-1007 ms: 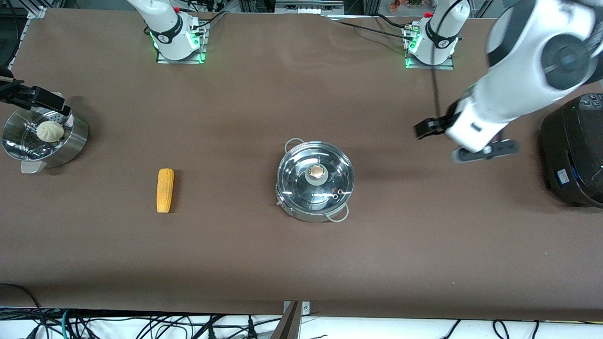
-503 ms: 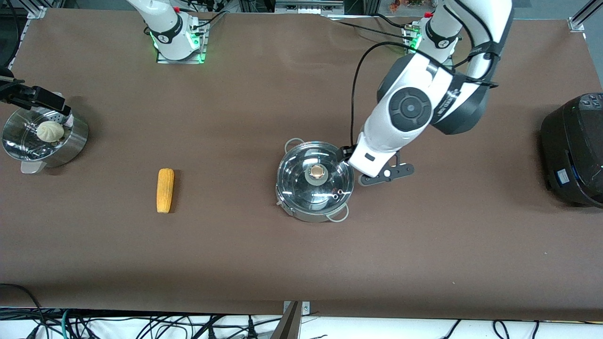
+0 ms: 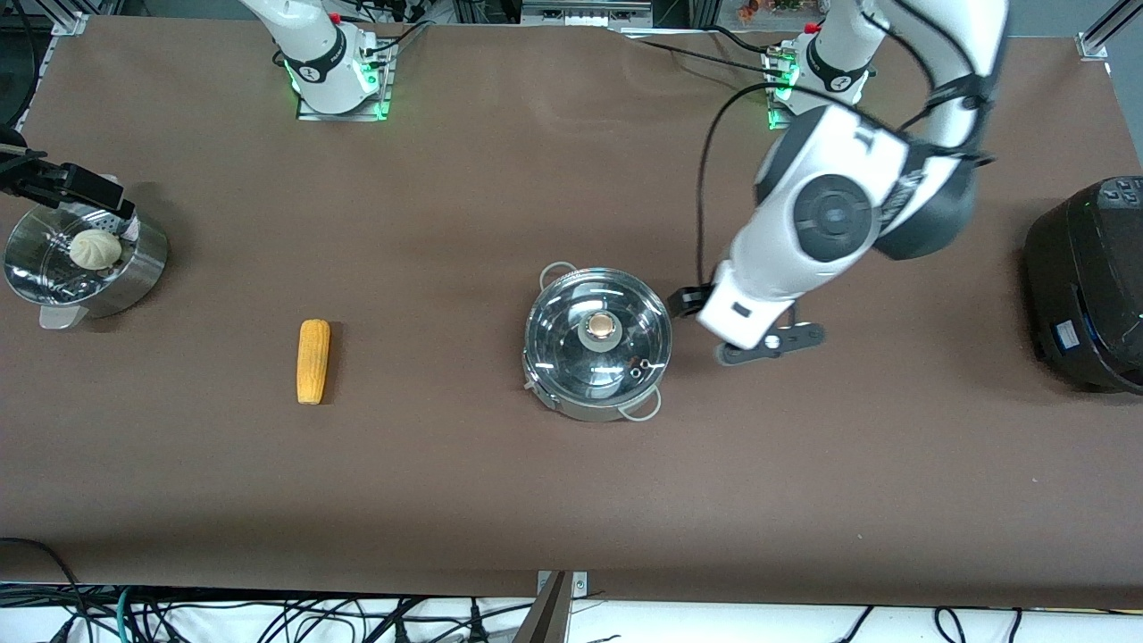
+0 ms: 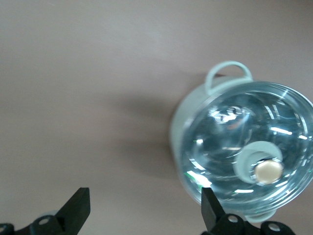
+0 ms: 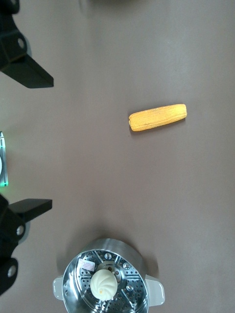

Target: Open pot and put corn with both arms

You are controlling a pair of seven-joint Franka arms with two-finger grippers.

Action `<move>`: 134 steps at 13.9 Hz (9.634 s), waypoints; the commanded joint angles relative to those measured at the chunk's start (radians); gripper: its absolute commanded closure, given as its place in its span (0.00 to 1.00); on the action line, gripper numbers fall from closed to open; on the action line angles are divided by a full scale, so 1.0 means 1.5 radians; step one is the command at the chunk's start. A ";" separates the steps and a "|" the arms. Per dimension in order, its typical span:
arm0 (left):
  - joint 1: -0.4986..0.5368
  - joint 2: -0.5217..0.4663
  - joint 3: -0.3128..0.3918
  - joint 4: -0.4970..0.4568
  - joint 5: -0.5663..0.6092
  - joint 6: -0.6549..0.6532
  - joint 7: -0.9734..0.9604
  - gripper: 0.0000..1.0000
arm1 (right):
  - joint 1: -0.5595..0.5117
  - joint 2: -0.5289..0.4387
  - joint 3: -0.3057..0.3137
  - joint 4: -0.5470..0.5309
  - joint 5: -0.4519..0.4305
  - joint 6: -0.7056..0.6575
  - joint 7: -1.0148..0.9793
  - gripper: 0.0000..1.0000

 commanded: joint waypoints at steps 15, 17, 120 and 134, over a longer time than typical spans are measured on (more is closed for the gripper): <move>0.225 -0.372 -0.006 -0.311 0.076 -0.046 0.295 0.00 | 0.000 0.001 0.003 0.011 -0.002 -0.012 0.006 0.00; 0.215 -0.350 -0.006 -0.294 0.070 -0.046 0.279 0.00 | 0.000 0.001 0.002 0.011 -0.002 -0.012 0.006 0.00; 0.282 -0.275 -0.012 -0.555 0.040 0.365 0.368 0.00 | 0.486 0.505 0.069 0.245 0.069 0.521 0.673 0.00; 0.282 -0.286 -0.010 -0.211 0.051 0.034 0.366 0.00 | 0.360 0.221 -0.178 0.131 0.082 0.106 0.155 0.00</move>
